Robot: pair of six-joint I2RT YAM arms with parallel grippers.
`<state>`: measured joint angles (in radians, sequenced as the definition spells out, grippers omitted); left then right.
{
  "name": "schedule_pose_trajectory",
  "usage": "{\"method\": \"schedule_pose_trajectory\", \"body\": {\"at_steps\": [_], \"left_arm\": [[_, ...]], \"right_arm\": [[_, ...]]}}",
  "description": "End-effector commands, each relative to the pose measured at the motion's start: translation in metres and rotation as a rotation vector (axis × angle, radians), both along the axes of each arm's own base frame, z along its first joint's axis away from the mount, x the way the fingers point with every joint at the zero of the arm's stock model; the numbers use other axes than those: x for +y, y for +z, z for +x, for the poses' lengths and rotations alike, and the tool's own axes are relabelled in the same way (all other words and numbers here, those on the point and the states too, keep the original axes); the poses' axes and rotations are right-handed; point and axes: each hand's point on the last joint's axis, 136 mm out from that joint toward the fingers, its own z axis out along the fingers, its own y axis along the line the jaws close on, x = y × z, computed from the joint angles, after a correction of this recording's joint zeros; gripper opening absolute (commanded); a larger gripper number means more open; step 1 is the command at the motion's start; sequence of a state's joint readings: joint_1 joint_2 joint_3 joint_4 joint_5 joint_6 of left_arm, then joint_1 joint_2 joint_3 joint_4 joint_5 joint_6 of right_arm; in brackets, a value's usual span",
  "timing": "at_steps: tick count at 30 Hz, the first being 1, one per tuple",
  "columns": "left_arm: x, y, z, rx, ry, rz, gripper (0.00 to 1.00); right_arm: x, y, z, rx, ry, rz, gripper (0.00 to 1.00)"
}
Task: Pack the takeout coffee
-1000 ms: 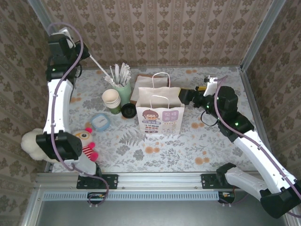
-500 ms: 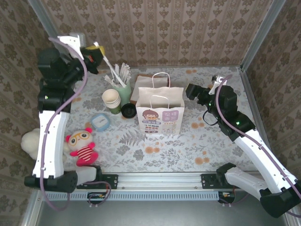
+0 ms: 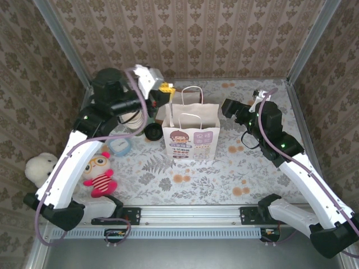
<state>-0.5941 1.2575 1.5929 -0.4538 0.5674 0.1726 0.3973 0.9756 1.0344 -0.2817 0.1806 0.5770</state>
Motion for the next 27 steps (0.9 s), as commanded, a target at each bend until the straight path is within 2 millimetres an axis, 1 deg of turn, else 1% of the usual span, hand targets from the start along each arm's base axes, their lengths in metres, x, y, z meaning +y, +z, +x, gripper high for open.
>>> {"method": "schedule_pose_trajectory", "body": {"at_steps": [1,4,7,10,12,16,18,20,25,26,27], "left_arm": [[-0.005,-0.016,0.004,-0.081,-0.010,0.123,0.00],[-0.012,-0.035,0.012,-0.050,-0.024,0.194,0.00],[-0.020,-0.058,0.009,0.037,-0.098,0.279,0.00],[-0.023,-0.079,0.009,0.111,-0.132,0.352,0.00],[-0.027,-0.089,0.008,0.131,-0.146,0.385,0.00],[-0.034,-0.105,0.007,0.144,-0.163,0.471,0.00],[-0.038,-0.113,0.010,0.146,-0.159,0.510,0.00],[-0.042,-0.121,0.014,0.146,-0.156,0.542,0.00],[-0.055,-0.136,0.018,0.181,-0.174,0.618,0.00],[-0.056,-0.139,0.018,0.192,-0.179,0.642,0.01],[-0.058,-0.144,0.018,0.205,-0.185,0.667,0.05]], "right_arm": [[-0.002,0.009,-0.001,-0.004,-0.012,0.008,1.00],[-0.002,0.006,-0.001,0.006,-0.011,0.003,1.00],[0.001,0.002,0.000,0.021,0.002,-0.005,1.00],[0.007,-0.003,0.001,0.045,0.041,-0.022,1.00],[0.016,-0.007,0.000,0.078,0.093,-0.043,1.00],[0.028,-0.017,-0.009,0.169,0.198,-0.091,1.00],[0.031,-0.020,-0.013,0.185,0.223,-0.090,1.00],[0.033,-0.030,-0.021,0.218,0.248,-0.089,1.00],[0.037,-0.042,-0.032,0.277,0.291,-0.079,1.00],[0.039,-0.045,-0.033,0.289,0.300,-0.076,1.00],[0.040,-0.046,-0.034,0.293,0.306,-0.072,1.00]]}}
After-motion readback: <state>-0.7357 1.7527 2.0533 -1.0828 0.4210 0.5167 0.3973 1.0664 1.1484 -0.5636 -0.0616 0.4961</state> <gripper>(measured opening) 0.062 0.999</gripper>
